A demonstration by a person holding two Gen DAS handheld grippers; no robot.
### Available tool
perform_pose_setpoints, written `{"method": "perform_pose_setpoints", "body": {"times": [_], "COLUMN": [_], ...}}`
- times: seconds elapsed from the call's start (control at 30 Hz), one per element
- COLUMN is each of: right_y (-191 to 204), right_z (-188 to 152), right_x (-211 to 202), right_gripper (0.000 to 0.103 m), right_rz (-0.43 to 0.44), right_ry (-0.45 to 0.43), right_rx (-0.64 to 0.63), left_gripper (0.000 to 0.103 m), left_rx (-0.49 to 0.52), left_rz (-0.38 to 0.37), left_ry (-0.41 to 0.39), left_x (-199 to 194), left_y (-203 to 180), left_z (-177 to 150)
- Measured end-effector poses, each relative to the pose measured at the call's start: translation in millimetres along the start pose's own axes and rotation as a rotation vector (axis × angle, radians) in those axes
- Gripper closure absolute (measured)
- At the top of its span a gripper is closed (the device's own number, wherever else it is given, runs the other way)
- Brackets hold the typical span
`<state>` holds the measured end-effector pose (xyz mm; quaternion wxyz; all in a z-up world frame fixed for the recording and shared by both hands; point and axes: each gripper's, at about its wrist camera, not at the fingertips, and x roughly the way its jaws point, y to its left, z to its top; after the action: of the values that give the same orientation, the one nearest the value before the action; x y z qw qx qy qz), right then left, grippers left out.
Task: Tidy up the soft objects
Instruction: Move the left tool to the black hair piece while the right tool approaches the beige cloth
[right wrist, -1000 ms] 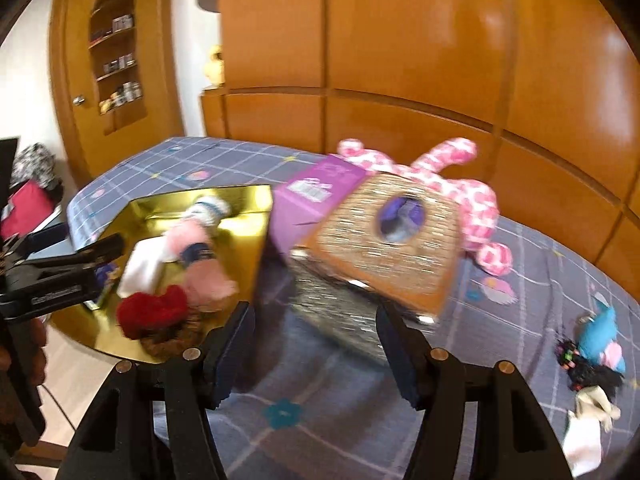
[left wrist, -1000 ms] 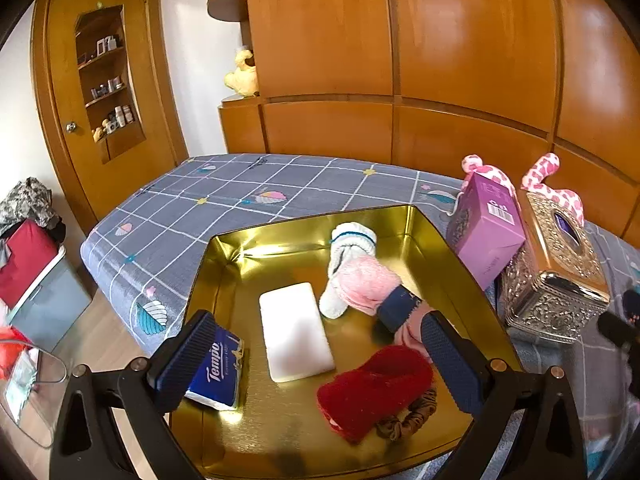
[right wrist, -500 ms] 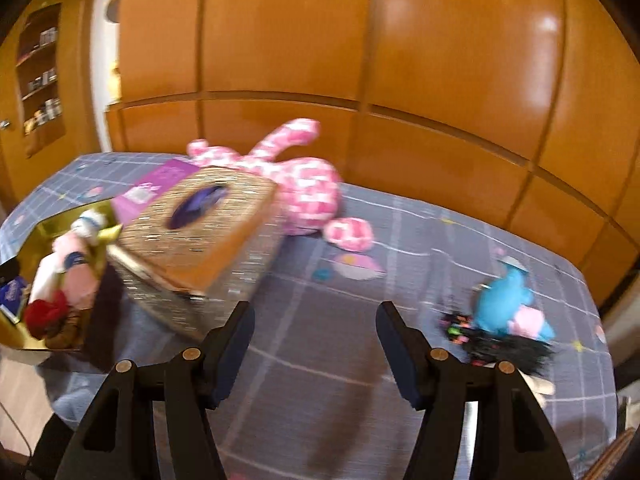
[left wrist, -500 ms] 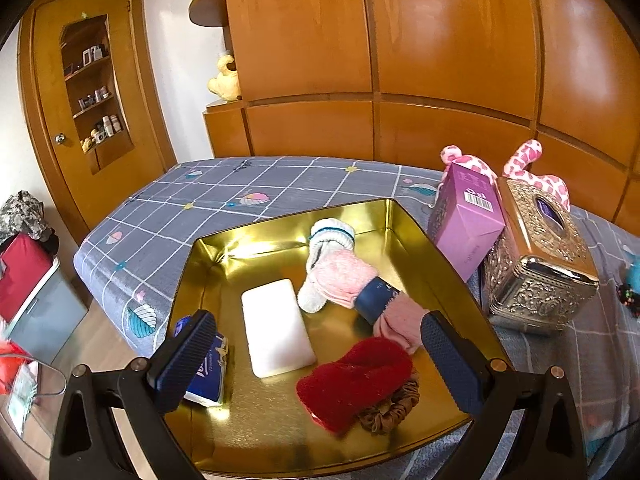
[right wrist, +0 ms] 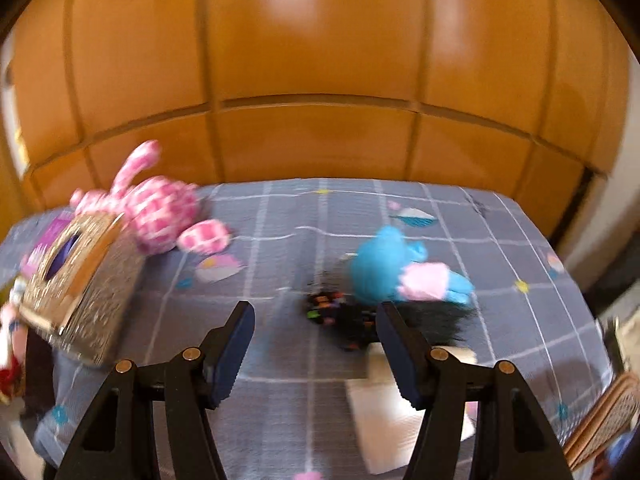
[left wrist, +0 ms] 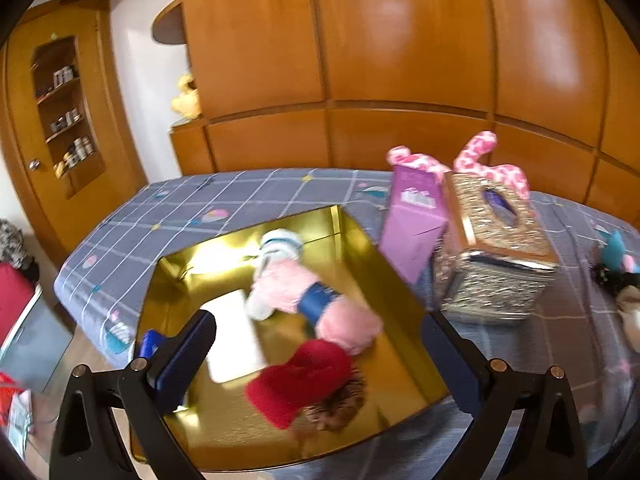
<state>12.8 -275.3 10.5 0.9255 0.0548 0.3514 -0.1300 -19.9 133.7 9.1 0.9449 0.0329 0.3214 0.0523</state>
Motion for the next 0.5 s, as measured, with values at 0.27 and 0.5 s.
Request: {"method": "perform_pose_setpoints", "body": {"times": [0.27,0.5], "right_y": [-88,-138], "right_z": [5,-10], "right_x": [3,5], "right_gripper": [0.039,0.039], "right_rz": [-0.108,-0.119], "right_ry": [-0.058,-0.091], "right_rx": [0.294,0.512], "left_gripper": [0.000,0.001], "left_rx": [0.091,0.183], "left_rz": [-0.233,-0.416], "left_ry": [-0.054,0.039], "left_x": [-20,-12], "left_y": [-52,-118], "left_z": [21,31]}}
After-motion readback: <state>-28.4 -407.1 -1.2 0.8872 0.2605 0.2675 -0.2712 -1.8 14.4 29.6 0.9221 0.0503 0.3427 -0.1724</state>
